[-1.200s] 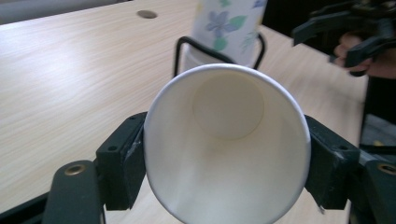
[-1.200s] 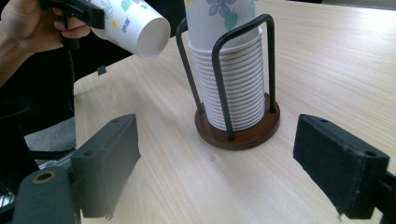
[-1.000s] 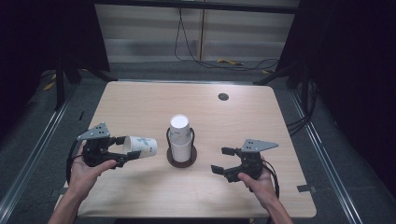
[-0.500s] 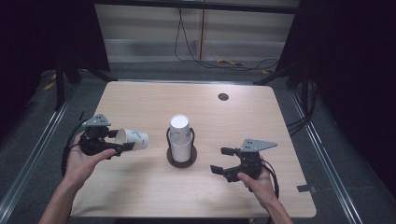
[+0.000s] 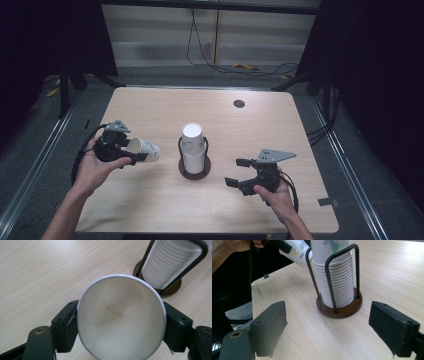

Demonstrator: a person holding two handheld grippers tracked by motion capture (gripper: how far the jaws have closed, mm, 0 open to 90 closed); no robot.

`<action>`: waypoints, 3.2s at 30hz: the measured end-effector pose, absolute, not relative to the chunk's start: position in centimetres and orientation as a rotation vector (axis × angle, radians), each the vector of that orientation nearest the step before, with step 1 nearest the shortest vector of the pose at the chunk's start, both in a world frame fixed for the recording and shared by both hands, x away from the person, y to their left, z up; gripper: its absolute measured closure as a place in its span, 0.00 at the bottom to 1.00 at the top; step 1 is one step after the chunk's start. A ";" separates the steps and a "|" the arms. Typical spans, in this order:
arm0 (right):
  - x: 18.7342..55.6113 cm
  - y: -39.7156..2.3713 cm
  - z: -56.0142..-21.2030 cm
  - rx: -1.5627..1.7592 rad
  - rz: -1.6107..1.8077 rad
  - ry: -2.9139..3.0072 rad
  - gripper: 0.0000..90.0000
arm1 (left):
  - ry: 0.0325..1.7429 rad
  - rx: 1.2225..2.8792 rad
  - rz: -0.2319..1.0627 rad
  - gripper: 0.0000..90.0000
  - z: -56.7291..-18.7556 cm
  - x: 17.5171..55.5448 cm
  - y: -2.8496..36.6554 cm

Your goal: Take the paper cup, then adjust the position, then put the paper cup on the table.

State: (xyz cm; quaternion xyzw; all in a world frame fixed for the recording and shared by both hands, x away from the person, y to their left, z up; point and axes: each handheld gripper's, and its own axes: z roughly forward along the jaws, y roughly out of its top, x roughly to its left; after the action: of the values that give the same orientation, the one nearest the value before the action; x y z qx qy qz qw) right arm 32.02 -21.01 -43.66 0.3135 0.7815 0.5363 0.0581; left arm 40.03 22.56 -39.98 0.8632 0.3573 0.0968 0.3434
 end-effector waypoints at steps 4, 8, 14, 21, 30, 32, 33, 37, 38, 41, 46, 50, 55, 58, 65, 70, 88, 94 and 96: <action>32.0 -21.1 -43.7 0.953 1.622 2.369 0.16 | 0.934 2.288 0.246 0.29 -40.1 40.4 22.2; 31.9 -21.1 -43.7 0.954 1.621 2.368 0.16 | 0.947 2.326 0.248 0.29 -40.1 40.9 21.8; 31.9 -21.2 -43.8 0.962 1.620 2.365 0.16 | 0.950 2.384 0.242 0.29 -40.5 41.7 21.3; 32.1 -21.3 -43.9 0.972 1.618 2.368 0.16 | 0.971 2.433 0.238 0.29 -40.7 42.5 20.7; 32.0 -21.2 -43.9 0.966 1.622 2.372 0.16 | 0.972 2.542 0.200 0.29 -40.9 42.9 20.2; 32.0 -21.2 -43.9 0.959 1.623 2.375 0.16 | 0.983 2.555 0.190 0.29 -41.0 43.0 19.9; 32.0 -21.2 -43.9 0.956 1.626 2.375 0.16 | 0.982 2.561 0.182 0.29 -41.1 43.0 19.8; 32.0 -21.3 -43.9 0.961 1.626 2.374 0.16 | 1.007 2.598 0.162 0.29 -41.5 43.4 19.4; 32.0 -21.3 -43.9 0.961 1.626 2.374 0.16 | 1.007 2.598 0.162 0.29 -41.5 43.4 19.4; 32.1 -21.4 -44.0 0.963 1.624 2.375 0.16 | 1.012 2.629 0.161 0.28 -41.8 43.6 19.0; 32.2 -21.5 -44.1 0.964 1.630 2.374 0.16 | 1.013 2.636 0.159 0.26 -42.0 43.8 18.7; 32.3 -21.4 -44.1 0.961 1.635 2.377 0.16 | 1.015 2.631 0.163 0.25 -42.1 43.9 18.5; 32.4 -21.4 -44.2 0.959 1.638 2.382 0.16 | 1.013 2.603 0.158 0.23 -42.2 43.8 18.3; 32.4 -21.3 -44.2 0.960 1.636 2.382 0.16 | 1.017 2.598 0.147 0.23 -42.4 43.9 18.2; 32.4 -21.3 -44.2 0.960 1.640 2.382 0.16 | 1.008 2.571 0.145 0.19 -42.4 44.0 18.2; 32.4 -21.3 -44.2 0.965 1.638 2.383 0.16 | 0.998 2.551 0.158 0.19 -42.4 44.1 18.3; 32.0 -21.5 -44.0 0.969 1.632 2.375 0.16 | 0.969 2.507 0.178 0.19 -42.1 43.5 19.1; 32.0 -21.5 -44.0 0.972 1.629 2.372 0.16 | 0.957 2.506 0.197 0.19 -41.9 42.9 19.6; 32.0 -21.5 -44.1 0.970 1.629 2.372 0.16 | 0.954 2.491 0.197 0.19 -41.6 42.5 19.7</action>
State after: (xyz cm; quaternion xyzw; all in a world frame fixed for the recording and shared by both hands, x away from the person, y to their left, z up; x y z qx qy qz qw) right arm 32.03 -21.46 -44.07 0.3191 0.7800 0.5358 0.0524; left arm 42.49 19.75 -41.61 0.9060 0.3470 0.0715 0.2314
